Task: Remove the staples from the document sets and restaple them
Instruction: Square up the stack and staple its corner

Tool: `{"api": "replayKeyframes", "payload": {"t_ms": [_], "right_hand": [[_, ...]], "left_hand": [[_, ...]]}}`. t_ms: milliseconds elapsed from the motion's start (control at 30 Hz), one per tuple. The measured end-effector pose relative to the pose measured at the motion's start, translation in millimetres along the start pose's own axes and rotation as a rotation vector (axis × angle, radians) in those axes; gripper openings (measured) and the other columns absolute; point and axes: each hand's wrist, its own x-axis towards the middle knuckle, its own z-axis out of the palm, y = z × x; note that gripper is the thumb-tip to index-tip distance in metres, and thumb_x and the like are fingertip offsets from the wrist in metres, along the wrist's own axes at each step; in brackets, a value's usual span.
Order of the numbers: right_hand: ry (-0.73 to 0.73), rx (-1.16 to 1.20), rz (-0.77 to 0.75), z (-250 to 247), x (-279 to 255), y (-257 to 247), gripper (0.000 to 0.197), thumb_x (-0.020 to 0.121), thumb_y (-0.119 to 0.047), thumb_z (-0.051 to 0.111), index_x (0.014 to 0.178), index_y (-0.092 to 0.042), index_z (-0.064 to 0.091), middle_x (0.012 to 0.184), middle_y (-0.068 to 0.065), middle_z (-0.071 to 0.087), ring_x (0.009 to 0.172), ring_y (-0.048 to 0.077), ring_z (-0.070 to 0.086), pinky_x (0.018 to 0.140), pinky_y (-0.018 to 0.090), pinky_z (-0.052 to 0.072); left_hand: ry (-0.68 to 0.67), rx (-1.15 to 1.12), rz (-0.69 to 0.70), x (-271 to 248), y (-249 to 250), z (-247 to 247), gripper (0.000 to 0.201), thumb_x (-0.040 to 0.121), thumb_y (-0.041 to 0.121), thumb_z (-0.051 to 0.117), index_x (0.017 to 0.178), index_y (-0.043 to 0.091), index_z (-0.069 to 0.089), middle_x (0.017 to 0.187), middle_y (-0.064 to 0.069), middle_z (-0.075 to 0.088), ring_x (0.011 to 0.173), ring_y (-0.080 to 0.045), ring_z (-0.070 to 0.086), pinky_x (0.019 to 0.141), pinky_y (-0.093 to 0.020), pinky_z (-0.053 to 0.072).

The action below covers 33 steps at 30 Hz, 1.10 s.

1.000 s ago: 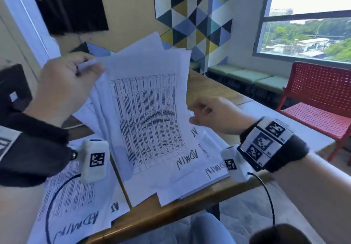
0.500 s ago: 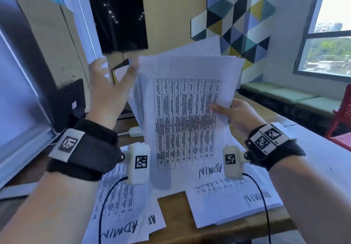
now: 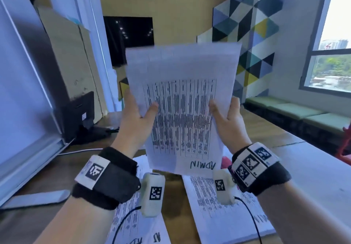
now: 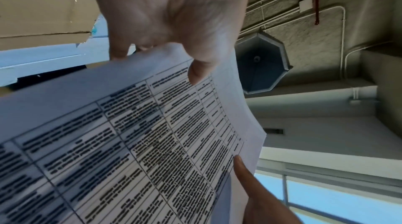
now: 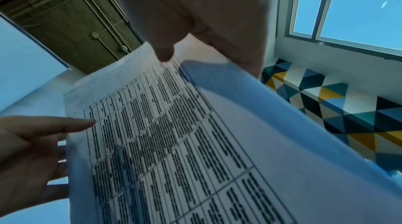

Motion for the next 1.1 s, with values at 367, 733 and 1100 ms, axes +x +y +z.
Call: {"api": "replayKeyframes", "payload": {"t_ms": [367, 733, 1100], "right_hand": [[-0.039, -0.085, 0.115, 15, -9, 17, 0.028, 0.1, -0.026, 0.04, 0.122, -0.008, 0.039, 0.115, 0.007, 0.058, 0.099, 0.025, 0.056, 0.082, 0.03, 0.043], [-0.141, -0.184, 0.126, 12, -7, 18, 0.028, 0.099, -0.025, 0.043, 0.119, -0.007, 0.035, 0.11, 0.014, 0.06, 0.096, 0.032, 0.059, 0.086, 0.042, 0.048], [-0.663, -0.923, 0.332, -17, 32, 69, 0.05, 0.091, -0.021, 0.059, 0.135, -0.006, 0.04, 0.13, 0.009, 0.053, 0.106, 0.019, 0.052, 0.081, 0.009, 0.042]], "left_hand": [[0.05, 0.071, -0.161, -11, -40, 19, 0.014, 0.101, 0.014, 0.044, 0.11, 0.008, 0.036, 0.084, 0.004, 0.047, 0.084, -0.015, 0.051, 0.064, -0.014, 0.039], [0.012, 0.054, -0.276, -15, -57, 33, 0.013, 0.104, 0.02, 0.039, 0.113, 0.011, 0.038, 0.082, 0.006, 0.052, 0.067, -0.007, 0.052, 0.045, -0.006, 0.04], [0.163, 0.18, -0.112, 26, -51, 3, 0.035, 0.103, 0.019, 0.04, 0.133, 0.001, 0.041, 0.111, -0.004, 0.05, 0.085, -0.018, 0.049, 0.058, -0.018, 0.035]]}}
